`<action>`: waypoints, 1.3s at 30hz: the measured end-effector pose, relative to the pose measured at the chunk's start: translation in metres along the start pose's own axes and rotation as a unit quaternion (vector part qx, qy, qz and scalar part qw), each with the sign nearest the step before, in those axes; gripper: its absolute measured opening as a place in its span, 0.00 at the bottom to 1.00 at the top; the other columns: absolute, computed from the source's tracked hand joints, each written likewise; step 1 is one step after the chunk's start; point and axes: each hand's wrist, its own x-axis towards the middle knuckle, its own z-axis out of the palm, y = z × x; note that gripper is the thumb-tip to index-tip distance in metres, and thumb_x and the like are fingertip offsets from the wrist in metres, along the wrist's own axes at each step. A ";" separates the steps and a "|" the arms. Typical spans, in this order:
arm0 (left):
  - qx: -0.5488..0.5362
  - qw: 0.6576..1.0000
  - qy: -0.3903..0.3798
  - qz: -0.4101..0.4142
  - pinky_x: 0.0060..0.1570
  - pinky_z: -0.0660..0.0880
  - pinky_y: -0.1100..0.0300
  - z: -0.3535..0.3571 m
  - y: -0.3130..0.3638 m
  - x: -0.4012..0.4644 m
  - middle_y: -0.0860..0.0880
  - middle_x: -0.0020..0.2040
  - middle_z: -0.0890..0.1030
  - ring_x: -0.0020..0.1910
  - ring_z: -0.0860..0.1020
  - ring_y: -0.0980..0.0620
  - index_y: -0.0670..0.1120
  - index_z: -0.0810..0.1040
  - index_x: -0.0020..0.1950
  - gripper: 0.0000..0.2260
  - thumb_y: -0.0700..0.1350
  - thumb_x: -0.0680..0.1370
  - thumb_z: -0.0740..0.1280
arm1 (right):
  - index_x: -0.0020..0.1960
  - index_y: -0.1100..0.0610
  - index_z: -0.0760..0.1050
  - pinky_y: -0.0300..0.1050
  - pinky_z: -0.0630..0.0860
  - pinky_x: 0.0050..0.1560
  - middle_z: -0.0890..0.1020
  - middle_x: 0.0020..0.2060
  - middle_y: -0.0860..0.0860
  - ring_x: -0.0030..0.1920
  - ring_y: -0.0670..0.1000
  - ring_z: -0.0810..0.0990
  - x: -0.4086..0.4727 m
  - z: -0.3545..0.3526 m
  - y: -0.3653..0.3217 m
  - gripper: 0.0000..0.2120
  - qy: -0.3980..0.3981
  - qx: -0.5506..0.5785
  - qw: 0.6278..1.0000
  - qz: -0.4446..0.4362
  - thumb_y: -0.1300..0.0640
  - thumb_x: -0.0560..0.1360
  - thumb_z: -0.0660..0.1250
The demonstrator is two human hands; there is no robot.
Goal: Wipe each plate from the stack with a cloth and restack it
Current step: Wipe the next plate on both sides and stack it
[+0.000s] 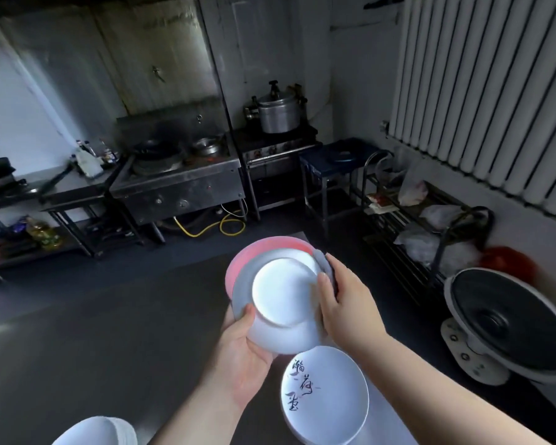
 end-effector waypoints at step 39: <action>0.717 0.684 0.089 -0.102 0.36 0.71 0.58 -0.098 -0.138 0.018 0.55 0.48 0.79 0.41 0.78 0.54 0.53 0.69 0.62 0.10 0.47 0.81 0.60 | 0.63 0.39 0.70 0.47 0.79 0.40 0.80 0.47 0.42 0.45 0.49 0.80 -0.039 0.017 0.155 0.15 -0.278 -0.237 0.927 0.083 0.50 0.78 0.59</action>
